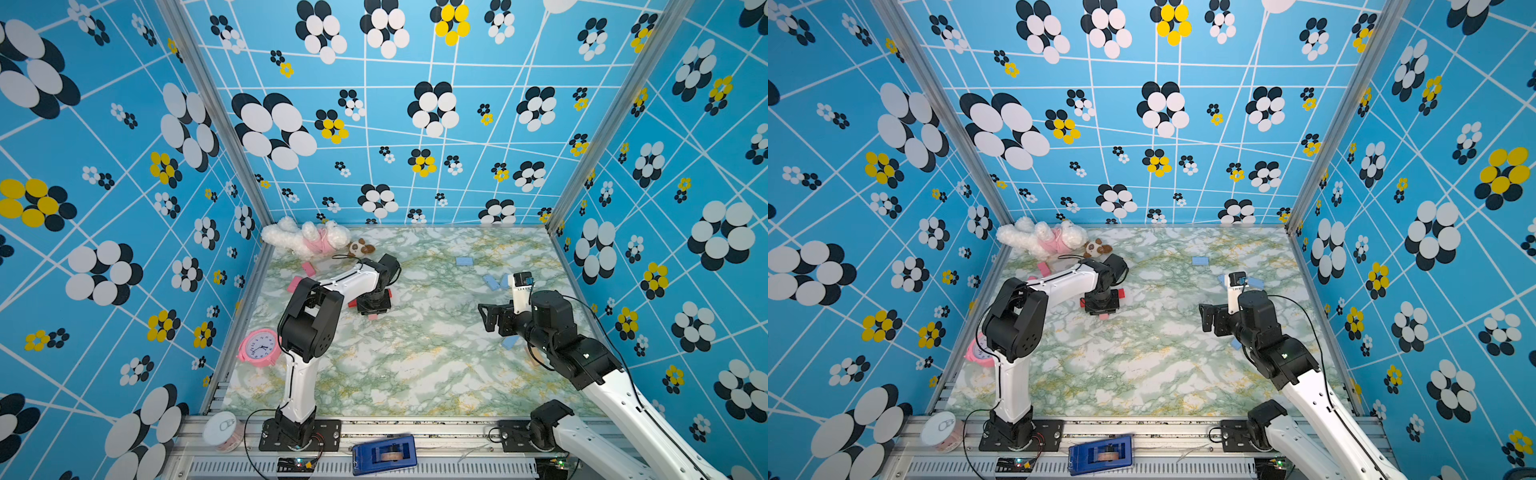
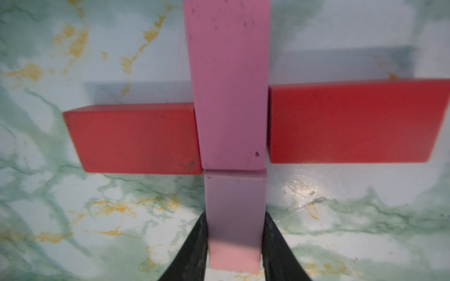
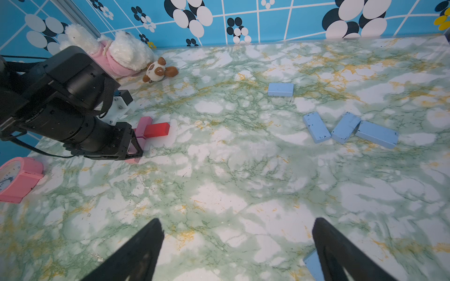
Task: Assemble the letter t with building blocks
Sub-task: Assemble the building block at the center of the board.
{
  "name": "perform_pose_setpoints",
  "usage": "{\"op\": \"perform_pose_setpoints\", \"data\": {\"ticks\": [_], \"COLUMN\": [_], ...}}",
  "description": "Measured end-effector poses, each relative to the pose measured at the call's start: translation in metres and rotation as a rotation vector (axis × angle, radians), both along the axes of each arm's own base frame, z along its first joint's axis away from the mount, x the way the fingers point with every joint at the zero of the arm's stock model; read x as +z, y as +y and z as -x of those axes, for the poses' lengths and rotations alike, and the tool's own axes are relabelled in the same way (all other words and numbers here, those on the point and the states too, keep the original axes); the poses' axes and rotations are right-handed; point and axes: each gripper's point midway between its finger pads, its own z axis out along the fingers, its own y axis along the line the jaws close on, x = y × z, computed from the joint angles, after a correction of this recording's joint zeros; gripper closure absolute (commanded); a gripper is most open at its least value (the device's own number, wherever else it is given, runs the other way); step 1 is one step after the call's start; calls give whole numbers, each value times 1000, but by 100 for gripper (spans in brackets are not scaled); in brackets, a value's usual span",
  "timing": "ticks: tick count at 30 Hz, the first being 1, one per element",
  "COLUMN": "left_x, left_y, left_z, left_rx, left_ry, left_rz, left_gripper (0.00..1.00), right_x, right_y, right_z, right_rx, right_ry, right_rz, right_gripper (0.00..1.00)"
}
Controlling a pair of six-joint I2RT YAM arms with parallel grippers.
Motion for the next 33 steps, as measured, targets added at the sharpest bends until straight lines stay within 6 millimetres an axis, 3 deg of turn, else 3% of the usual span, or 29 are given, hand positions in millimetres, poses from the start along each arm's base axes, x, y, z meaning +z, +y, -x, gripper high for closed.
{"op": "perform_pose_setpoints", "data": {"ticks": [5, 12, 22, 26, 33], "left_x": [0, 1, 10, 43, 133], "left_y": [1, 3, 1, -2, 2], "left_z": [0, 0, 3, -2, -20], "left_rx": [1, 11, 3, 2, 4], "left_ry": [-1, -22, -40, -119, -319], "left_rz": [-5, -5, 2, 39, 133], "left_gripper": [58, 44, 36, 33, 20], "right_x": [0, 0, 0, 1, 3], "right_y": [0, 0, 0, 0, -1], "right_z": [0, 0, 0, 1, 1], "right_rx": [0, 0, 0, 0, 2], "right_ry": [0, 0, -1, -5, -10], "right_rz": [0, 0, -1, -2, -1], "right_gripper": [1, 1, 1, 1, 1]}}
